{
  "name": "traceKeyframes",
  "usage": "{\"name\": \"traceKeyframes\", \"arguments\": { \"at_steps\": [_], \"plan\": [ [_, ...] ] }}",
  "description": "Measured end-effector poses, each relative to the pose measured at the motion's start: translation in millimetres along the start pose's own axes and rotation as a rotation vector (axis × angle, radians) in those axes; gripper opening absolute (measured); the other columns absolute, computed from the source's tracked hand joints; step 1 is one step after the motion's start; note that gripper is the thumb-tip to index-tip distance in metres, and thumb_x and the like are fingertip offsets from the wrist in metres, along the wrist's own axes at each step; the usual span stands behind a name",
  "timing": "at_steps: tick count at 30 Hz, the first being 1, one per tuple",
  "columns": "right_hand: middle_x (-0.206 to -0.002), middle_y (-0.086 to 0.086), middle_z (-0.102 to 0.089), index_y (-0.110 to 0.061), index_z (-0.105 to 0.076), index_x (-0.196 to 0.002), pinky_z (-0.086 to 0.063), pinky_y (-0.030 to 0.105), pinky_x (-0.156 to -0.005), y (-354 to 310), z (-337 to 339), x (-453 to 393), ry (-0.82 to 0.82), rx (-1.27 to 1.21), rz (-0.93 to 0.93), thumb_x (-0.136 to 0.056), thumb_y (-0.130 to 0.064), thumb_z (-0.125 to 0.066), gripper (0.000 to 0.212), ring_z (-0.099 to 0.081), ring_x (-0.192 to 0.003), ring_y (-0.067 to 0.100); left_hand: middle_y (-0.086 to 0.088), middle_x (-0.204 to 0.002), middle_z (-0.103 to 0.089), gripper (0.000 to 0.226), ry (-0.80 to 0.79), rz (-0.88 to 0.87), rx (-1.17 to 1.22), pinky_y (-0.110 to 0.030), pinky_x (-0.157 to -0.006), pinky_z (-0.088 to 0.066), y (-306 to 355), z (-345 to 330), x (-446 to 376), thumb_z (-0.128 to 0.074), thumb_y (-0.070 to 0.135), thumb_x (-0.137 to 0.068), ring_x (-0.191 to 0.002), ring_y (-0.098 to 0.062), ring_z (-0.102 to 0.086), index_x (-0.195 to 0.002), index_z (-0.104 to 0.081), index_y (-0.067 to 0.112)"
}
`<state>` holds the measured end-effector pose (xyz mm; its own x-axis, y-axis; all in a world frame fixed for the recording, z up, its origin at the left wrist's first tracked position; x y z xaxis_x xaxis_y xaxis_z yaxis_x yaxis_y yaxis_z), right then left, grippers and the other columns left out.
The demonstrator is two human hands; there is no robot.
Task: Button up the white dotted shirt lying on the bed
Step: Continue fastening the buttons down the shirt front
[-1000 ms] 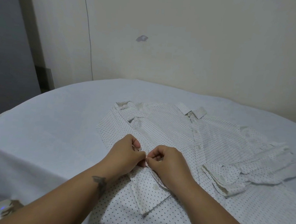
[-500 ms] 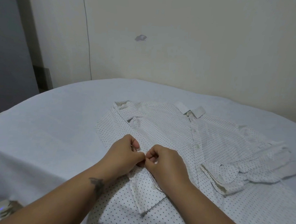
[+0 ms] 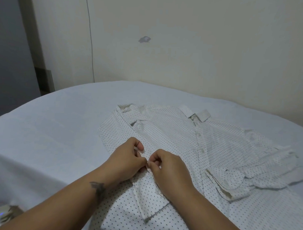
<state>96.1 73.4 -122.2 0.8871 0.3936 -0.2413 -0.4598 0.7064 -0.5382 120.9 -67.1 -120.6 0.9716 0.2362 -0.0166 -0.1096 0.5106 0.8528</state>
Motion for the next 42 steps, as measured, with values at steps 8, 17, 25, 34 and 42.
{"name": "traceKeyframes", "arguments": {
  "at_steps": [8, 17, 25, 34, 42],
  "plan": [
    [-0.072, -0.013, -0.061, -0.033, -0.06, -0.085, -0.041, 0.021, -0.054, 5.3, -0.3, -5.2, -0.035, -0.106, -0.038, -0.093, -0.035, -0.057, 0.009, -0.054, -0.06, 0.001, 0.006, -0.062, -0.066, 0.027, 0.012, -0.019, 0.034, -0.016, -0.044, -0.04, -0.4, -0.3, 1.4, -0.069, 0.017, -0.078, -0.044, 0.001, -0.052, -0.093, -0.05, 0.028],
    [-0.073, -0.012, -0.061, -0.033, -0.058, -0.083, -0.037, 0.021, -0.052, 3.5, -0.1, -4.6, -0.039, -0.097, -0.042, -0.093, -0.035, -0.054, 0.01, -0.049, -0.057, 0.001, 0.007, -0.066, -0.06, 0.032, -0.016, -0.028, 0.023, -0.022, -0.048, -0.041, 0.8, -1.2, 1.2, -0.069, 0.013, -0.077, -0.046, -0.004, -0.049, -0.095, -0.049, 0.031],
    [-0.065, -0.011, -0.056, -0.03, -0.059, -0.085, -0.04, 0.027, -0.054, 5.8, 0.0, -7.6, -0.043, -0.139, -0.087, -0.093, -0.027, -0.052, 0.012, -0.047, -0.055, 0.005, 0.006, -0.075, -0.063, 0.03, -0.015, -0.08, 0.0, -0.023, -0.047, -0.044, -0.2, -1.2, 2.4, -0.065, 0.011, -0.079, -0.047, -0.005, -0.05, -0.094, -0.05, 0.032],
    [-0.066, -0.011, -0.057, -0.032, -0.058, -0.085, -0.044, 0.025, -0.054, 1.4, 2.7, -4.5, 0.012, -0.085, -0.02, -0.094, -0.027, -0.056, 0.01, -0.051, -0.057, 0.003, 0.007, -0.081, -0.065, 0.029, 0.034, -0.134, -0.088, -0.031, -0.057, -0.047, 3.4, -1.7, 8.5, -0.065, 0.016, -0.08, -0.056, -0.007, -0.053, -0.093, -0.047, 0.035],
    [-0.066, -0.008, -0.066, -0.028, -0.059, -0.088, -0.044, 0.019, -0.049, 5.4, 29.5, 4.0, -0.182, -0.28, -0.112, -0.09, -0.008, -0.056, 0.02, -0.059, -0.049, -0.001, 0.01, -0.085, -0.057, 0.024, 0.169, -0.254, -0.338, -0.034, -0.063, -0.053, 8.9, -6.0, 23.8, -0.062, 0.022, -0.081, -0.069, -0.008, -0.057, -0.094, -0.045, 0.034]
  ]
}}
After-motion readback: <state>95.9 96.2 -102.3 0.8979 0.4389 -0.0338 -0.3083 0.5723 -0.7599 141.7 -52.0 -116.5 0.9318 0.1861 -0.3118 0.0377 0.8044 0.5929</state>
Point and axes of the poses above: each hand's wrist, its own x-axis away from the middle knuckle, its own z-axis out of the back of the hand, y = z × x, the point moved 3 cm from there along -x, towards the middle knuckle
